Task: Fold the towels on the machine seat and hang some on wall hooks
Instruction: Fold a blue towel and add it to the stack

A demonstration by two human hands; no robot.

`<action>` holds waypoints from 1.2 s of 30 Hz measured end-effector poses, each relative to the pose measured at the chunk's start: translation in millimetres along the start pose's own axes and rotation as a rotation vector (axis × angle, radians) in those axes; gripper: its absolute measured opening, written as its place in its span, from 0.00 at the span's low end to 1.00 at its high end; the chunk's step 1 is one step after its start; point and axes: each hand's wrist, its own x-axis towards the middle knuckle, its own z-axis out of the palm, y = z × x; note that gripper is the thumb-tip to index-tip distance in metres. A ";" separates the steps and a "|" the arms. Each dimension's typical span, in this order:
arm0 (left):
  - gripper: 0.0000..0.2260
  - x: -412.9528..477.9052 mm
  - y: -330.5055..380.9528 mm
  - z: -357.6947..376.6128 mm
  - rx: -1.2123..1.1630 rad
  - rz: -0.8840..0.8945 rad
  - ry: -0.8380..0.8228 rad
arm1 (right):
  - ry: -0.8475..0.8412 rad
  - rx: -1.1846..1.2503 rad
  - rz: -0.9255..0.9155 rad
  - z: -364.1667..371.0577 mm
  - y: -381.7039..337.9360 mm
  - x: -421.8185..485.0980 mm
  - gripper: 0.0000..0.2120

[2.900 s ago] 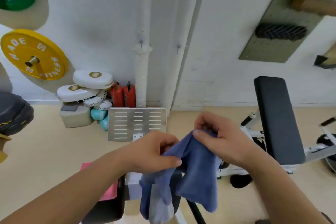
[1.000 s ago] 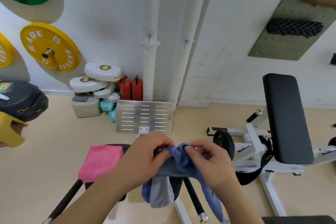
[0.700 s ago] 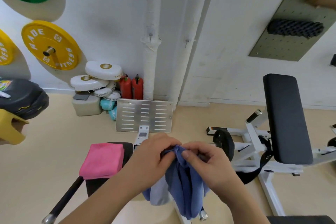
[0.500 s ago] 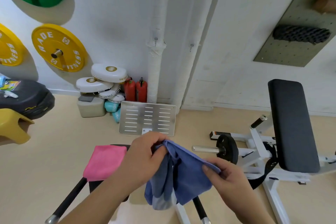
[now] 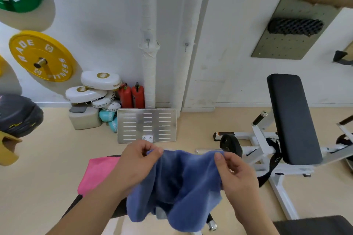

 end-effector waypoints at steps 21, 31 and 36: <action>0.07 -46.4 20.7 43.1 -0.654 -0.134 -0.167 | -0.003 0.093 -0.155 41.6 2.3 -32.2 0.10; 0.13 -50.1 26.3 34.1 -0.387 -0.036 -0.187 | 0.052 0.076 -0.205 43.8 5.3 -33.7 0.15; 0.14 -56.0 26.4 43.4 -0.405 0.005 -0.194 | -0.031 0.051 -0.197 50.0 7.6 -37.1 0.14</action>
